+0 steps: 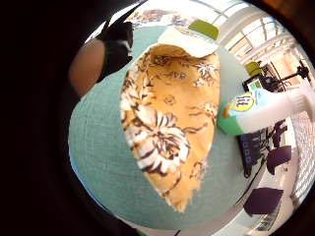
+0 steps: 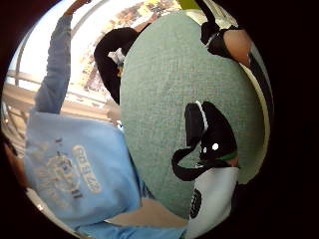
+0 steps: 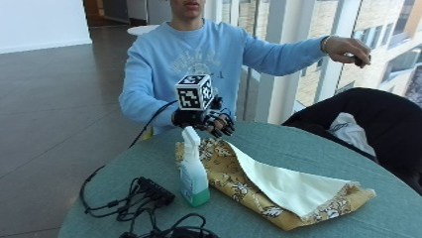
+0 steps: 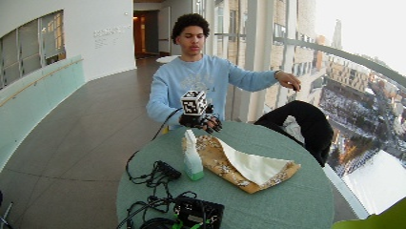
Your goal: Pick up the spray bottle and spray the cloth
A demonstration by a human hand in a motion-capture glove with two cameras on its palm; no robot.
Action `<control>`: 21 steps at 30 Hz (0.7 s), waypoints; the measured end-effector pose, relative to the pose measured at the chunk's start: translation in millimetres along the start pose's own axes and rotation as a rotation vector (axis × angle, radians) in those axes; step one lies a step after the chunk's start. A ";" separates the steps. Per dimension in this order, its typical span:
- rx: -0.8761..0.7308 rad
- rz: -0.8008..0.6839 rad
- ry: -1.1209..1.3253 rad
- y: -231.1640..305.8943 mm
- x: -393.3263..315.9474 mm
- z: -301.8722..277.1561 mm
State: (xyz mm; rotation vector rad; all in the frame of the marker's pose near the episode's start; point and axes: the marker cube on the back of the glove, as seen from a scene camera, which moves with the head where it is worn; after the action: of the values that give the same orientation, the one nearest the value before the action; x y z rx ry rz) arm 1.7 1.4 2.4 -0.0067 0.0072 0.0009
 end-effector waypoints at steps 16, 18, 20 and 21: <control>-0.011 0.048 0.020 13.9 4.9 -8.2; -0.006 0.057 0.018 16.4 6.3 -10.1; 0.002 0.066 0.012 18.1 8.5 -12.1; 0.007 0.070 0.008 18.9 9.6 -13.0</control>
State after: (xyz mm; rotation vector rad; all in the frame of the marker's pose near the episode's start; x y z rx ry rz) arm 11.1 20.3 -10.9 0.0007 0.0158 0.0708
